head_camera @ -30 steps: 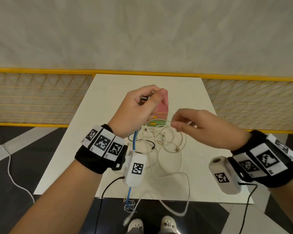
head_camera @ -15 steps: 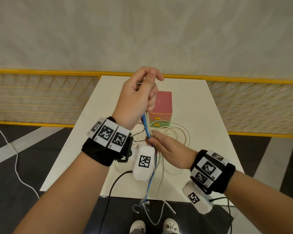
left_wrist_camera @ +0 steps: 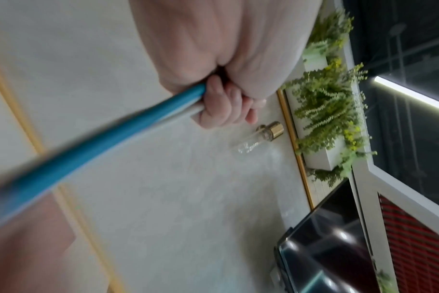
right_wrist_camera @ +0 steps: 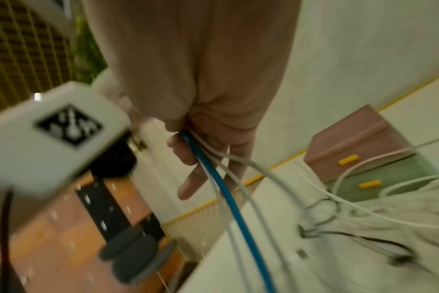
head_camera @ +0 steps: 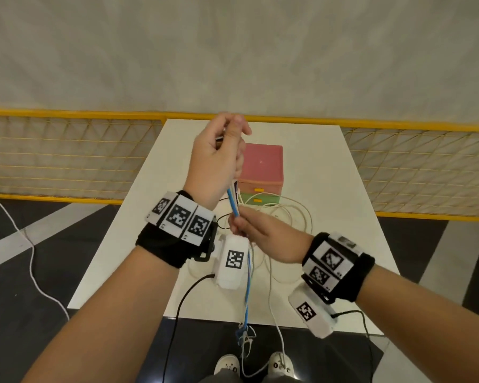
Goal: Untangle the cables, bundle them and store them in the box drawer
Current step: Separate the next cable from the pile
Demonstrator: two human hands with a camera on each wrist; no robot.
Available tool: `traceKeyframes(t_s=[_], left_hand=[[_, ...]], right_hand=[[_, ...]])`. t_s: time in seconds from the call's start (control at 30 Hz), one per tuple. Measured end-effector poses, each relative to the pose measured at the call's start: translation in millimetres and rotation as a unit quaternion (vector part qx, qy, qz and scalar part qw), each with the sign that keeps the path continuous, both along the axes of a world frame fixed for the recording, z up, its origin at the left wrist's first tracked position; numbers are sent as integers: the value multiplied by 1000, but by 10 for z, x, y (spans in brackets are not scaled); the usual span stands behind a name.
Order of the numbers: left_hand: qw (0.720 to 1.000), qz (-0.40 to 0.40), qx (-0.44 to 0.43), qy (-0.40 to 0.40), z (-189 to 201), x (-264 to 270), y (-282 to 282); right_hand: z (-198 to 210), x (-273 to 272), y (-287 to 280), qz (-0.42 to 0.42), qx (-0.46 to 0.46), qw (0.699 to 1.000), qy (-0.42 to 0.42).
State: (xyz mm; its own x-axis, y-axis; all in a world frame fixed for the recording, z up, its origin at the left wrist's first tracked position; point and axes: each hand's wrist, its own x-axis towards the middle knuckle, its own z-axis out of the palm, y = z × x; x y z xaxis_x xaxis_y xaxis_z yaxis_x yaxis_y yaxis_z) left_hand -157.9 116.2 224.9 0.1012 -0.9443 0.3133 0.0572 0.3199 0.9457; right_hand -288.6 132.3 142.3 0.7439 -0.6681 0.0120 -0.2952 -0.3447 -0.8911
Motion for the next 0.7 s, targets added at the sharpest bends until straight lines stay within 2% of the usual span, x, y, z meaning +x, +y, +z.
traceKeyframes(t_s=[0.07,0.17,0.27,0.37,0.43,0.5,0.63,0.7], left_hand=[[999,37,-24,31,71,143,-37],[995,68,-46,64,147,336,-67],[995,75,-47,54,148,393,-39],[997,62,-37,41,128,362,-5],[998,54,-20,33,110,342,8],[999,45,7,13,47,316,26],[997,3,65,-34,-188,211,103],[996,-7,81,-40,-294,185,127]], right_hand=[[-241,-77,49,18,0,999,50],[-459,-174,53,14,36,997,69],[-450,-187,18,-7,78,991,108],[-417,-122,50,36,139,972,188],[-398,-79,63,64,114,968,214],[-366,-50,41,63,81,976,192],[-96,108,0,24,84,996,31],[-6,203,13,42,57,997,8]])
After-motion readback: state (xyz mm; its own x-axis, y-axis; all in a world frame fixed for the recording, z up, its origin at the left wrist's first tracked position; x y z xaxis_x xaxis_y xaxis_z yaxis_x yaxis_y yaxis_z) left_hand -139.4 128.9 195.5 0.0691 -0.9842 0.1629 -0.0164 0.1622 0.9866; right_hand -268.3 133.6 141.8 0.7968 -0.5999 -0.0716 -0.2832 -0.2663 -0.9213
